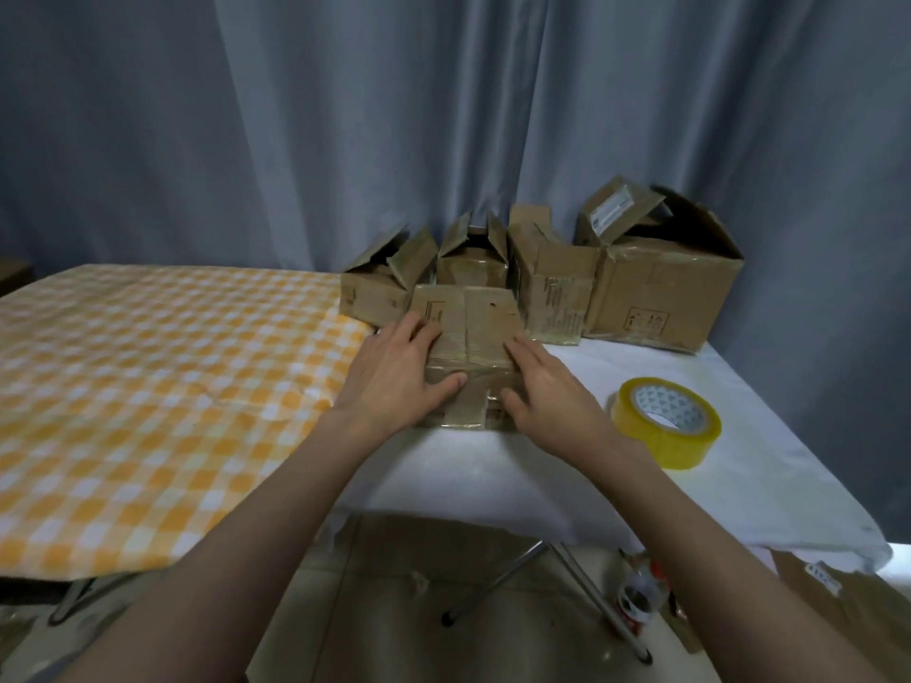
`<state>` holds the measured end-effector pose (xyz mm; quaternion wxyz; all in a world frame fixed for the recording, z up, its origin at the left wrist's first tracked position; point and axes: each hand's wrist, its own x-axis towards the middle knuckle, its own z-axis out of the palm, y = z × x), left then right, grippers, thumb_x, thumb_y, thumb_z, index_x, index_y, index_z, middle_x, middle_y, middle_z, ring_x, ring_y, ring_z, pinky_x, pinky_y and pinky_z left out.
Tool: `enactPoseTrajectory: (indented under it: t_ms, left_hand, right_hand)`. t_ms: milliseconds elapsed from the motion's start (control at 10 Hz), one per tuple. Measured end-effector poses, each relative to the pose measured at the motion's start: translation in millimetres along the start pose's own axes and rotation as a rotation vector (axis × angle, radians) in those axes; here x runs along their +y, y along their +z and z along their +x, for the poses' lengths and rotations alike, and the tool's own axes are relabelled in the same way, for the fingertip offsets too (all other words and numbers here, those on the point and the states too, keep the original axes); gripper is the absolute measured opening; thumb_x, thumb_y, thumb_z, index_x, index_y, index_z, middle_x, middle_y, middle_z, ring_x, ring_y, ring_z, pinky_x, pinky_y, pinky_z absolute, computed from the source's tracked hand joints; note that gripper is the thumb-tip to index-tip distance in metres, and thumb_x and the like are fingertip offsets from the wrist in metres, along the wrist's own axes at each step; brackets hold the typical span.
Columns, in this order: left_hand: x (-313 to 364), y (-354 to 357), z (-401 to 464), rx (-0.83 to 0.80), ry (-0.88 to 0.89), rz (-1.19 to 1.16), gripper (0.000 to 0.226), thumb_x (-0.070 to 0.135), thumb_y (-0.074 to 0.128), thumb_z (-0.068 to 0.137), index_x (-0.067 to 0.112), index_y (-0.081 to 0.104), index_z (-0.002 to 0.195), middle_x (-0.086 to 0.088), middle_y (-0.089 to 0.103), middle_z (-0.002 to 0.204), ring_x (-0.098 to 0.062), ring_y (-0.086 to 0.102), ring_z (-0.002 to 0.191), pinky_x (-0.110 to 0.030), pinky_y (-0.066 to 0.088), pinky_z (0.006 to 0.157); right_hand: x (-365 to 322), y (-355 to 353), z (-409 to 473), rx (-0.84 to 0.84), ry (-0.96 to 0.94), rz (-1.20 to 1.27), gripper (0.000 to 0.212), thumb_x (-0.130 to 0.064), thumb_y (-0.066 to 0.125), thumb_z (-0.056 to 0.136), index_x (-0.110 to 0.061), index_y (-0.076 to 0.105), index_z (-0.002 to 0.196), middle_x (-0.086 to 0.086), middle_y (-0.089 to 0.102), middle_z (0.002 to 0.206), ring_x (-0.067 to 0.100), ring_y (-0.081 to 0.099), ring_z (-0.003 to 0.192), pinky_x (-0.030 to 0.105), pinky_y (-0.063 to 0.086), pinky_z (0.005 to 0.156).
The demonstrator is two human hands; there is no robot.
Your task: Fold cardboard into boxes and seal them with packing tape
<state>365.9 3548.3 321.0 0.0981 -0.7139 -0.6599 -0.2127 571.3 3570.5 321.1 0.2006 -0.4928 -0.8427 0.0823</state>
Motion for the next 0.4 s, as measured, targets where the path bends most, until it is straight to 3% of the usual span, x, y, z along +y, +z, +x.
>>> enactPoseTrajectory:
  t_ms: [100, 200, 300, 400]
  left_hand:
    - [-1.5, 14.9, 13.3, 0.007, -0.017, -0.007, 0.078, 0.061, 0.053, 0.089, 0.016, 0.036, 0.15, -0.002, 0.041, 0.148, -0.022, 0.04, 0.134, -0.039, 0.033, 0.112]
    - [-1.1, 19.2, 21.1, -0.031, -0.053, -0.015, 0.092, 0.069, 0.053, 0.084, 0.016, 0.027, 0.154, -0.002, 0.033, 0.156, -0.022, 0.032, 0.141, -0.04, 0.024, 0.118]
    - [2.6, 12.3, 26.8, -0.073, -0.073, -0.065, 0.099, 0.084, 0.035, 0.079, 0.023, 0.025, 0.156, 0.001, 0.027, 0.161, -0.022, 0.024, 0.147, -0.043, 0.018, 0.121]
    - [0.0, -10.0, 27.9, 0.013, -0.1, -0.121, 0.097, 0.088, 0.025, 0.076, 0.028, 0.036, 0.152, 0.001, 0.023, 0.163, -0.021, 0.023, 0.148, -0.045, 0.018, 0.122]
  right_hand:
    - [2.9, 12.1, 13.2, -0.024, 0.005, -0.058, 0.079, -0.019, 0.053, 0.097, -0.014, 0.007, 0.16, 0.004, 0.001, 0.168, 0.02, 0.011, 0.153, 0.035, 0.021, 0.123]
    - [6.0, 13.8, 26.7, -0.037, 0.036, -0.045, 0.084, -0.022, 0.057, 0.095, -0.016, 0.004, 0.16, 0.003, -0.003, 0.168, 0.021, 0.007, 0.154, 0.035, 0.016, 0.124]
    - [9.2, 11.1, 32.9, -0.029, 0.072, 0.052, 0.084, -0.024, 0.06, 0.093, -0.02, 0.01, 0.16, -0.001, 0.005, 0.168, 0.021, 0.009, 0.154, 0.037, 0.016, 0.124]
    - [13.7, -3.8, 30.5, 0.071, 0.071, 0.147, 0.082, -0.021, 0.063, 0.091, -0.024, 0.017, 0.159, 0.0, 0.016, 0.167, 0.021, 0.016, 0.152, 0.037, 0.018, 0.122]
